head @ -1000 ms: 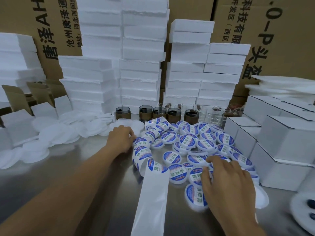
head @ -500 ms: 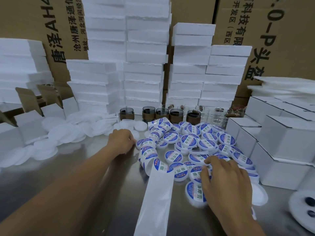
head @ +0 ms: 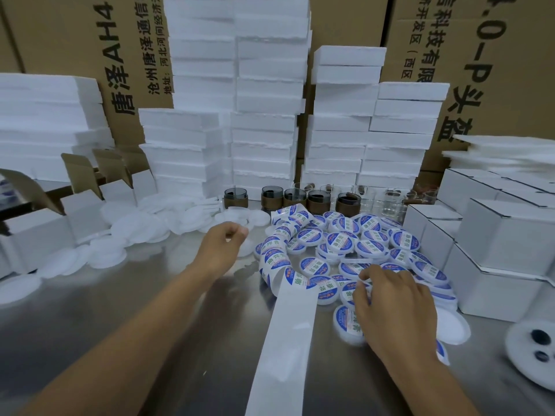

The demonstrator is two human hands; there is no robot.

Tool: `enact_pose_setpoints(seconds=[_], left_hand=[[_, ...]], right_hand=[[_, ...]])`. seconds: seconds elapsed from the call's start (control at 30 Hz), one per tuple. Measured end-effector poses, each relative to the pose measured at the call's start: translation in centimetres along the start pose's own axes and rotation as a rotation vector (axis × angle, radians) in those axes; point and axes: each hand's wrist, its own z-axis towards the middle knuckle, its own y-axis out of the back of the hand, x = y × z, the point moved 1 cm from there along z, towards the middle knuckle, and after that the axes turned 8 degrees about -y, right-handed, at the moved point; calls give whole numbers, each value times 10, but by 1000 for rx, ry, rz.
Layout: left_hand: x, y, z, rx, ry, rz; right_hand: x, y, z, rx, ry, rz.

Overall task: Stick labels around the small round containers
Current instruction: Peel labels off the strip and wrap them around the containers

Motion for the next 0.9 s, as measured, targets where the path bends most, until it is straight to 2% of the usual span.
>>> enact_pose_setpoints(seconds=[0.07,0.17,0.2,0.27,0.33,0.53,0.8,0.9], left_hand=[[-18,1,-21,-16,49,-248],[-42,-3,-52,114,182,-777],[-49,-4,-61,165,229,-950],[-60,-5,-73,257,292,-1119],[-66,-6,-82,354,295,-1156],[-70,-7,-87,473,265,-1111],[-67,-20,-88,374,124,-1000],[-65,-17,-85,321,117,-1000]], right_hand=[[2,2,-1,-17,10,51],[11,5,-5,-17,42,305],[17,7,-8,32,25,446],[31,8,-17,199,-45,742],[43,7,-25,325,-118,977],[44,14,-18,366,-277,1322],[48,13,-21,496,-195,1374],[43,8,-19,398,-238,1289]])
